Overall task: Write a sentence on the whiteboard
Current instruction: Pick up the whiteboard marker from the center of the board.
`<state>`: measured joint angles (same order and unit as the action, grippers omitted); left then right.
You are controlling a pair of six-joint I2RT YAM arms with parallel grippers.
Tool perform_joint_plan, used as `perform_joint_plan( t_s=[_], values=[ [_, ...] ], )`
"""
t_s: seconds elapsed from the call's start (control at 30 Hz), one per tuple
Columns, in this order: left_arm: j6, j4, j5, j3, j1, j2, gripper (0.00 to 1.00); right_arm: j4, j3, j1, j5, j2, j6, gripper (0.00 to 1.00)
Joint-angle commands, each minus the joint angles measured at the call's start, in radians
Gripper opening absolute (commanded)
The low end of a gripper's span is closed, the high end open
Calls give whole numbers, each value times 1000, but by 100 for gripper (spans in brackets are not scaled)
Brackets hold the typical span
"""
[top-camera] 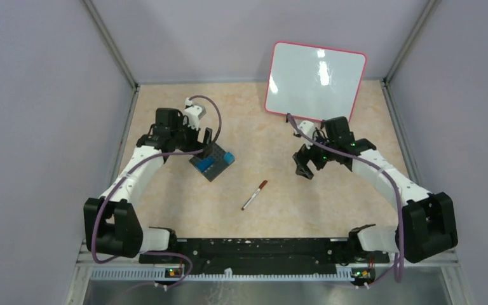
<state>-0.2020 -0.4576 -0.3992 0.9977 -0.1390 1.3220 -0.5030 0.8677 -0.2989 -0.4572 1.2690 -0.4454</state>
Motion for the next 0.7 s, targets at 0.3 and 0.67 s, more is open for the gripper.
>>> perform_joint_plan(
  t_s=[0.3,0.67],
  values=[
    [150,-22,-107,39,122,-14,99,-207,323,-393,215,208,-249,92],
    [149,-44,-288,50,295,40,99,-392,548,-699,436,514,-423,67]
  ],
)
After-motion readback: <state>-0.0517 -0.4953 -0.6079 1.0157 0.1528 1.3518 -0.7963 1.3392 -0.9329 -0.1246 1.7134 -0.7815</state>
